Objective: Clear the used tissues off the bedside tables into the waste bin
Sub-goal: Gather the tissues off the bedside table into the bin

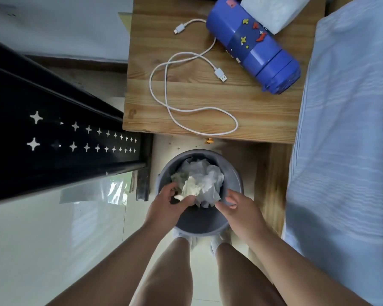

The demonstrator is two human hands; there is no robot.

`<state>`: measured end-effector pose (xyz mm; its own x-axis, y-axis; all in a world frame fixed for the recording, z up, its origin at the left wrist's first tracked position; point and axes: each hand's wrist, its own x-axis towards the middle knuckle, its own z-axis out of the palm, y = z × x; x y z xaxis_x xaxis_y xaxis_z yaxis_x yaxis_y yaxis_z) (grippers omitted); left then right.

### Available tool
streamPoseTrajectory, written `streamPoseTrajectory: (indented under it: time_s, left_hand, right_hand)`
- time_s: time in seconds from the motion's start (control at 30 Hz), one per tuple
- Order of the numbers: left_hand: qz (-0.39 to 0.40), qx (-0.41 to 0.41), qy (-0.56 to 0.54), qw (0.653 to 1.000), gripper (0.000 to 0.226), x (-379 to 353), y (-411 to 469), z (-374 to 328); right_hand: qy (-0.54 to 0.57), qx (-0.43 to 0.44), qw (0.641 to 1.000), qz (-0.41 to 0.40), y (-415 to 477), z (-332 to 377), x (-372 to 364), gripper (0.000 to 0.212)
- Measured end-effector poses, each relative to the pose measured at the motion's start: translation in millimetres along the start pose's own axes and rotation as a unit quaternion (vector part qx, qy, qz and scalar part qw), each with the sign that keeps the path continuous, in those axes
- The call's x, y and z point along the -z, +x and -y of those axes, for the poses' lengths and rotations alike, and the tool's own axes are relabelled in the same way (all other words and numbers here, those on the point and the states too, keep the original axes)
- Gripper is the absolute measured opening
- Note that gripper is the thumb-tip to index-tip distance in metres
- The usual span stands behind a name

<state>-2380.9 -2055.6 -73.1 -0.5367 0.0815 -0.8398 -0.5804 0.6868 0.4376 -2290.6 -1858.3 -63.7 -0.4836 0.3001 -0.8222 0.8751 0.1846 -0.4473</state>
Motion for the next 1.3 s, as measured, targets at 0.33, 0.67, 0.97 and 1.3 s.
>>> streamPoseTrajectory:
  time_s: [0.33,0.67,0.97,1.3]
  left_hand:
    - [-0.034,0.032,-0.004,0.999,0.076,41,66,13]
    - [0.025,0.102,-0.018,0.994,0.052,40,60,24]
    - [-0.005,0.083,-0.065,0.994,0.042,89,-99,-35]
    - [-0.026,-0.004,-0.042,0.999,0.03,153,-303,-124]
  right_hand:
    - [-0.004,-0.065,0.989,-0.133,50,-29,11,0.063]
    - [0.055,-0.076,0.989,-0.115,53,-38,10,0.027]
    - [-0.015,-0.015,0.996,-0.088,-86,28,78,0.024]
    - [-0.072,0.079,0.992,-0.072,-265,115,178,0.009]
